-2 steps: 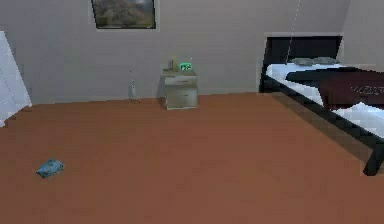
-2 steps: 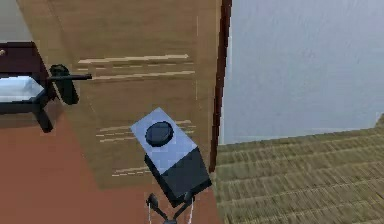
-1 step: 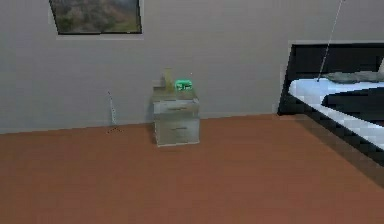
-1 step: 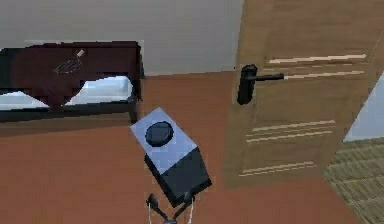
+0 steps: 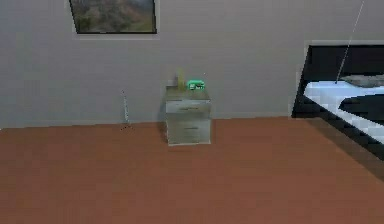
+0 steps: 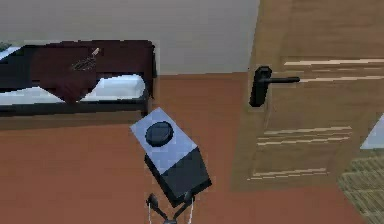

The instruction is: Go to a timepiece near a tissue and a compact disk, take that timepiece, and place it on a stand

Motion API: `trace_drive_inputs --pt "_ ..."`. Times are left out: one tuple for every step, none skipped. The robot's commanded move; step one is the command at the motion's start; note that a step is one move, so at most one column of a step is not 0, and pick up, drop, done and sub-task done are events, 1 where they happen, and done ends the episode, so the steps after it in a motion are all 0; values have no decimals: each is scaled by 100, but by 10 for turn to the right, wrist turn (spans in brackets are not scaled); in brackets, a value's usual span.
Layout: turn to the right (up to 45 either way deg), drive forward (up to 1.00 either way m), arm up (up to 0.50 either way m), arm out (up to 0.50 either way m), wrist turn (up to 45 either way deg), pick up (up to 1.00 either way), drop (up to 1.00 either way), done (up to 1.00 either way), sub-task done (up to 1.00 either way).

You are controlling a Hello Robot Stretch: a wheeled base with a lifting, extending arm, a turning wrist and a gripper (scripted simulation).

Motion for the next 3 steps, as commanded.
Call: trace_drive_inputs --pt "0 100 0 0 0 0 0 0 0" --pt "0 35 0 0 0 0 0 0 0" --pt "-450 0 0 0 0 0 0 0 0"
